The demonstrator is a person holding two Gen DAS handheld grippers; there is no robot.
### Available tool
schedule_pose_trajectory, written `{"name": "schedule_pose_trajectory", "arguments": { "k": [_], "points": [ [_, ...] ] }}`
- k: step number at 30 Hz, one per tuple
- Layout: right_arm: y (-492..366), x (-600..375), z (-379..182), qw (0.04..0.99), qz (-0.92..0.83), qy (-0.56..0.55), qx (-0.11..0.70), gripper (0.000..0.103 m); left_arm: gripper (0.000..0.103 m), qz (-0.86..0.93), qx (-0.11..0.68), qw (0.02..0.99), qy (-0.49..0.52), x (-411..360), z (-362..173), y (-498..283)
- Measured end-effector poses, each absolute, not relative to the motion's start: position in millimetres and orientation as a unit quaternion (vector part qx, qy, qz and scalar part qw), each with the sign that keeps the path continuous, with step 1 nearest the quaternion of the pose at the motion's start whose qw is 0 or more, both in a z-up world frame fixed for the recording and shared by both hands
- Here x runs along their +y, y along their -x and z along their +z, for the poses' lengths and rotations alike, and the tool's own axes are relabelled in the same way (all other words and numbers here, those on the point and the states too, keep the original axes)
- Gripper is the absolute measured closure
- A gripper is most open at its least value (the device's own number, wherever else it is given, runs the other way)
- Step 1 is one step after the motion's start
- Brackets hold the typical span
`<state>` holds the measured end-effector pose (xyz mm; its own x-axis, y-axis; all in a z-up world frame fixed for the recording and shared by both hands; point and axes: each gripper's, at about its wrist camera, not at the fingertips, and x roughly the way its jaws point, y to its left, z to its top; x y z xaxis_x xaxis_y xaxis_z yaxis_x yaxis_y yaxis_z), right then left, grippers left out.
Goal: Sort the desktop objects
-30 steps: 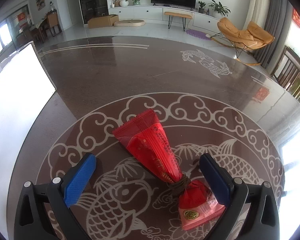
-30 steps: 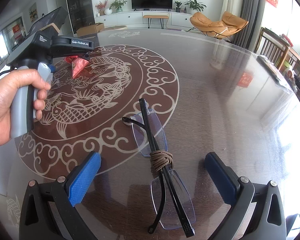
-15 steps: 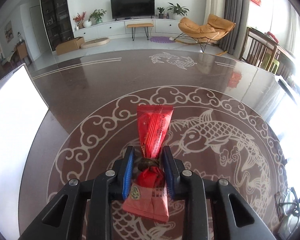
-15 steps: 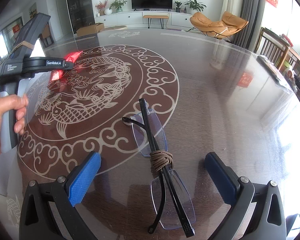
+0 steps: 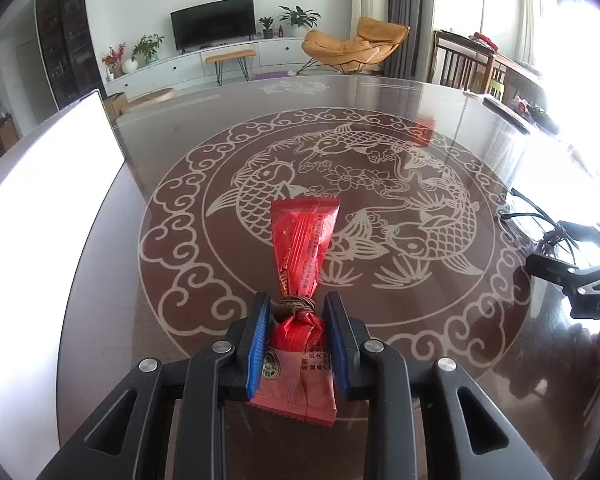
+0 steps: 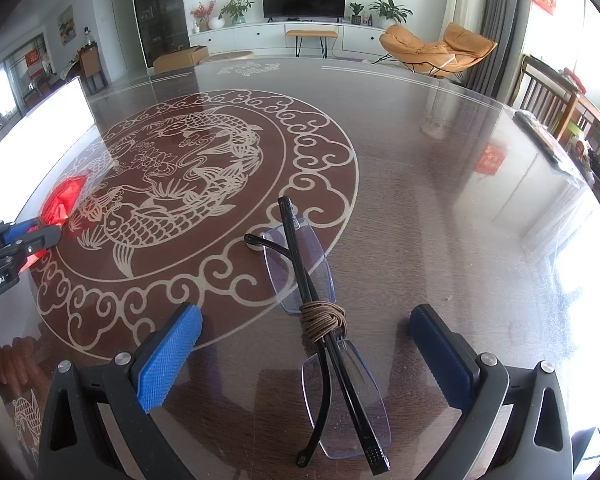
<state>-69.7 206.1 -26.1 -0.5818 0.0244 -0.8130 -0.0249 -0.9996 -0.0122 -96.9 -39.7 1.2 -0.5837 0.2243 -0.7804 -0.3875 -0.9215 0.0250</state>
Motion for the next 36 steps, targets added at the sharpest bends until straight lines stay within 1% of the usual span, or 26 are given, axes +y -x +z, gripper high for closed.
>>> {"name": "schedule_pose_trajectory", "arguments": {
  "k": [1, 2, 3, 4, 5, 7, 9, 10, 11, 36],
  "points": [
    [70, 206, -26, 0.014, 0.889, 0.457, 0.0, 0.0, 0.069, 0.884, 0.097, 0.174, 0.423, -40, 1, 96],
    [70, 206, -26, 0.014, 0.889, 0.457, 0.0, 0.0, 0.055, 0.884, 0.097, 0.17, 0.424, -40, 2, 96],
    [70, 206, -26, 0.014, 0.889, 0.457, 0.0, 0.0, 0.043, 0.883, 0.095, 0.169, 0.429, -40, 1, 100],
    [70, 206, -26, 0.014, 0.889, 0.457, 0.0, 0.0, 0.022, 0.878, 0.093, 0.168, 0.438, -38, -1, 104],
    [70, 206, -26, 0.014, 0.889, 0.457, 0.0, 0.0, 0.018, 0.876, 0.094, 0.166, 0.444, -37, -2, 108],
    [70, 207, -26, 0.014, 0.889, 0.457, 0.0, 0.0, 0.016, 0.876, 0.095, 0.166, 0.443, -36, -3, 103],
    [70, 207, -26, 0.014, 0.889, 0.457, 0.0, 0.0, 0.012, 0.875, 0.092, 0.161, 0.448, -37, -3, 104],
    [70, 206, -26, 0.014, 0.889, 0.457, 0.0, 0.0, 0.003, 0.873, 0.09, 0.157, 0.453, -37, -4, 105],
    [70, 206, -26, 0.014, 0.889, 0.457, 0.0, 0.0, 0.0, 0.869, 0.089, 0.155, 0.461, -38, -6, 107],
    [70, 206, -26, 0.014, 0.889, 0.457, 0.0, 0.0, 0.0, 0.87, 0.087, 0.157, 0.459, -38, -9, 106]
  ]
}}
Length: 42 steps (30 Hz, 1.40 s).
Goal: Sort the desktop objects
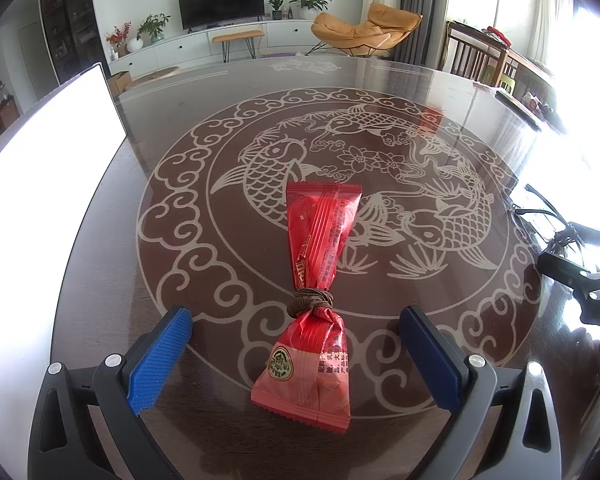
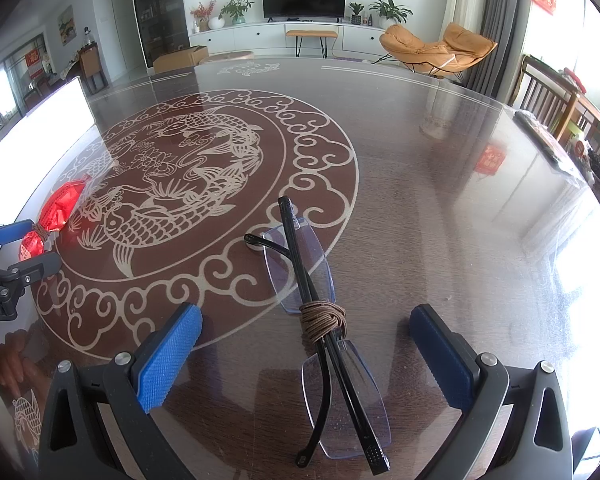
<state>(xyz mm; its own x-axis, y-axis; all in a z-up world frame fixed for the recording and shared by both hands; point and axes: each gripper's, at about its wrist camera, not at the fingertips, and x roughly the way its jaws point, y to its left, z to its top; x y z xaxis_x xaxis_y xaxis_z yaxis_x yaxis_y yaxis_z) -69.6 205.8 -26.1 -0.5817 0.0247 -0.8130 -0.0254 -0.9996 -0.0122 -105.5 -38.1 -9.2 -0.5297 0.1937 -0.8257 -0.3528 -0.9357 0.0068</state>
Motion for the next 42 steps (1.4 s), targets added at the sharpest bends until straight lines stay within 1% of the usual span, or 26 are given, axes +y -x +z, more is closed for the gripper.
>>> {"name": "schedule_pose_trajectory", "arguments": {
  "k": [42],
  "points": [
    [69.6, 205.9, -26.0, 0.014, 0.889, 0.457, 0.0, 0.0, 0.0, 0.871, 0.086, 0.158, 0.458, -37.2, -13.3, 106.1]
  ]
}}
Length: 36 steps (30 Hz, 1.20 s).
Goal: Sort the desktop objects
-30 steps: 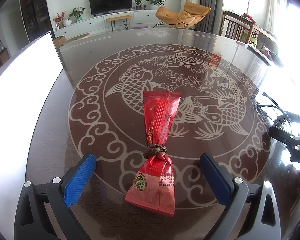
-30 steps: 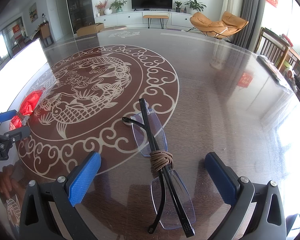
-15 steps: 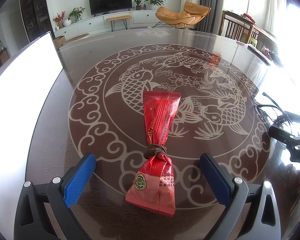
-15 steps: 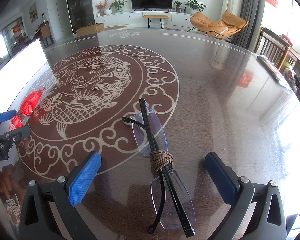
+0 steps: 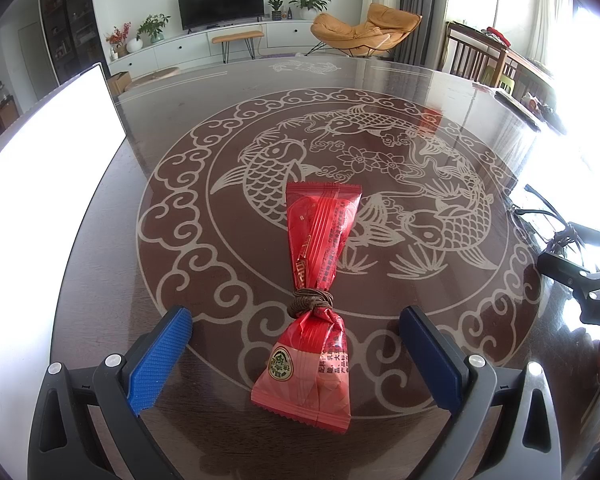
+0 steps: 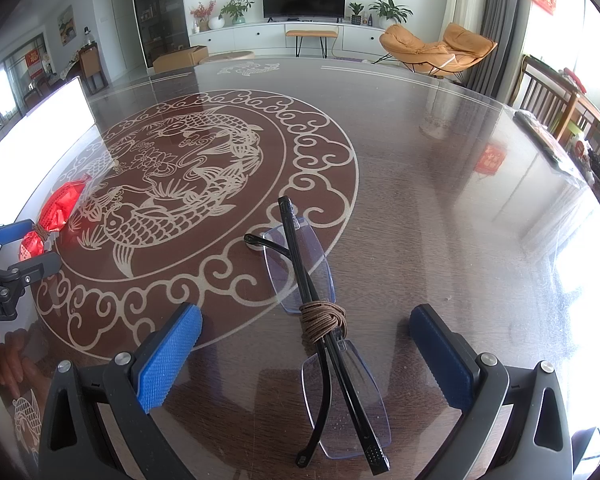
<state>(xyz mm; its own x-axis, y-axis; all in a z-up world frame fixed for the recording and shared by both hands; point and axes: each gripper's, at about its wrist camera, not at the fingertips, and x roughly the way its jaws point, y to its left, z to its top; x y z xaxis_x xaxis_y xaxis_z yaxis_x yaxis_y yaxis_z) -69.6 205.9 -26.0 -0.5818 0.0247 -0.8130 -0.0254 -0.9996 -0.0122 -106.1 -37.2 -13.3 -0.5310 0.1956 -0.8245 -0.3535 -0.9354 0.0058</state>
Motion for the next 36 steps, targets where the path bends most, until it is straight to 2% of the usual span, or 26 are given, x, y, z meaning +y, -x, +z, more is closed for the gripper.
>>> {"name": "schedule_pose_trajectory", "arguments": {
  "k": [15, 18, 19, 20, 21, 23, 25, 27, 28, 29, 30, 31, 36],
  "points": [
    [70, 207, -26, 0.014, 0.889, 0.457, 0.0, 0.0, 0.0, 0.851, 0.107, 0.183, 0.481, -35, -8, 112],
    [83, 207, -25, -0.02, 0.855, 0.518, -0.016, 0.0, 0.0, 0.835, 0.121, 0.192, 0.501, -30, -5, 117],
    [90, 209, -23, -0.031, 0.84, 0.541, -0.014, 0.0, 0.012, 0.838, 0.121, 0.196, 0.495, -28, -2, 115],
    [95, 213, -21, -0.044, 0.828, 0.558, 0.002, 0.0, 0.031, 0.842, 0.123, 0.202, 0.485, -26, 2, 114],
    [99, 218, -16, -0.052, 0.823, 0.566, 0.018, 0.001, 0.04, 0.843, 0.125, 0.208, 0.48, -24, 5, 114],
    [106, 225, -6, -0.051, 0.823, 0.565, 0.036, 0.015, 0.081, 0.843, 0.131, 0.217, 0.475, -19, 9, 114],
    [113, 224, -6, -0.062, 0.813, 0.577, 0.051, 0.043, 0.082, 0.843, 0.138, 0.22, 0.471, -16, 9, 112],
    [119, 214, -12, -0.053, 0.801, 0.596, 0.022, 0.052, 0.082, 0.846, 0.141, 0.225, 0.463, -17, 10, 104],
    [118, 206, -12, -0.043, 0.805, 0.592, -0.006, 0.07, 0.082, 0.847, 0.141, 0.227, 0.46, -18, 10, 101],
    [117, 202, -12, -0.035, 0.804, 0.593, -0.017, 0.076, 0.082, 0.849, 0.138, 0.229, 0.456, -22, 11, 95],
    [115, 202, -11, -0.037, 0.803, 0.595, -0.003, 0.088, 0.082, 0.852, 0.131, 0.231, 0.451, -26, 14, 89],
    [113, 203, -7, -0.043, 0.802, 0.595, 0.019, 0.092, 0.082, 0.855, 0.121, 0.234, 0.446, -32, 19, 82],
    [103, 184, 41, -0.061, 0.818, 0.571, 0.019, 0.093, 0.082, 0.875, 0.044, 0.251, 0.412, -72, 59, 50]
  ]
}}
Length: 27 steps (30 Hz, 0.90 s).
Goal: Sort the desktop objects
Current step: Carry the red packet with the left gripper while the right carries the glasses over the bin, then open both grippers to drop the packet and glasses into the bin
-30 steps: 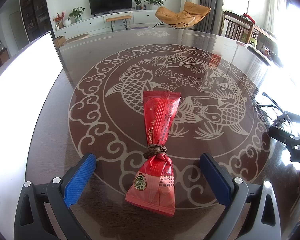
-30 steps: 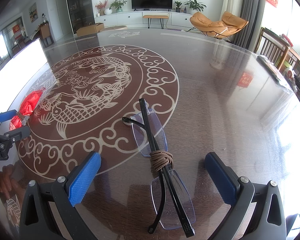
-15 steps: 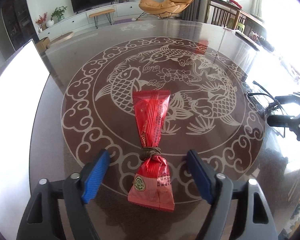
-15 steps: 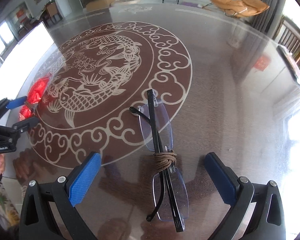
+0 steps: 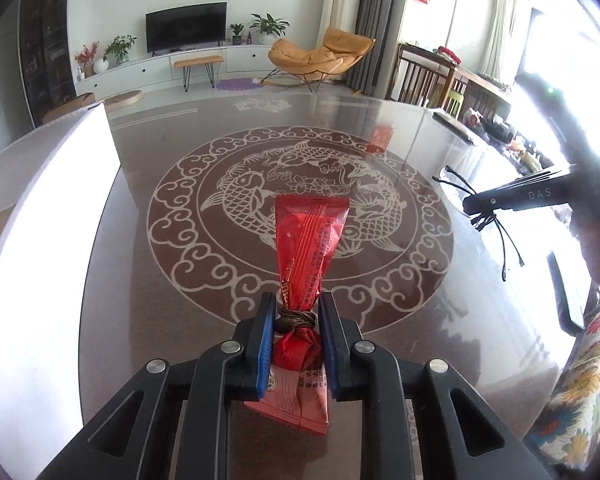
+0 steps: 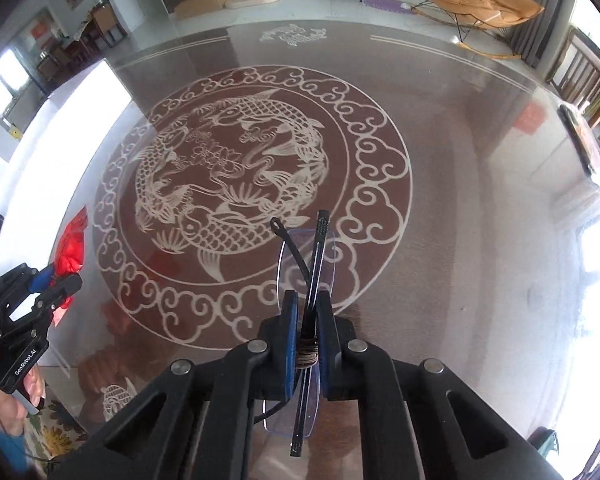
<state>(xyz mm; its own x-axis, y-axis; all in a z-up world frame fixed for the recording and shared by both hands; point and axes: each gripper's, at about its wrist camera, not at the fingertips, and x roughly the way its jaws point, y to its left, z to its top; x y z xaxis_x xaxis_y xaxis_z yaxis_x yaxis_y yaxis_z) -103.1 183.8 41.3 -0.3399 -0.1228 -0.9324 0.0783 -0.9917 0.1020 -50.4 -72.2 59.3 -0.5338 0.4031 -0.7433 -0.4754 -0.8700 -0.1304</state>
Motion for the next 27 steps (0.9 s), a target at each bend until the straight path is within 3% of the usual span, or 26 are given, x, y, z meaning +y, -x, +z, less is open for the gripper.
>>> {"name": "schedule_pose_trajectory", "arguments": {
  "k": [5, 8, 14, 18, 23, 27],
  "points": [
    [101, 122, 110, 0.136, -0.846, -0.515, -0.034, 0.093, 0.082, 0.897, -0.022, 0.249, 0.364, -130, 121, 23],
    [104, 55, 145, 0.203, -0.853, -0.479, -0.044, 0.093, 0.082, 0.913, -0.023, 0.21, 0.349, -184, 147, 18],
    [108, -99, 173, 0.337, -0.827, -0.445, -0.059, 0.093, 0.082, 0.922, -0.029, 0.074, 0.379, -305, 144, 33],
    [109, -184, 160, 0.383, -0.812, -0.436, -0.054, 0.093, 0.082, 0.908, -0.051, 0.02, 0.415, -351, 116, 42],
    [127, -254, 112, 0.37, -0.814, -0.448, 0.018, 0.092, 0.081, 0.893, -0.066, 0.016, 0.444, -349, 81, 46],
    [142, -263, 62, 0.34, -0.796, -0.499, 0.032, 0.084, 0.078, 0.889, -0.079, 0.008, 0.451, -351, 64, 37]
  ]
}}
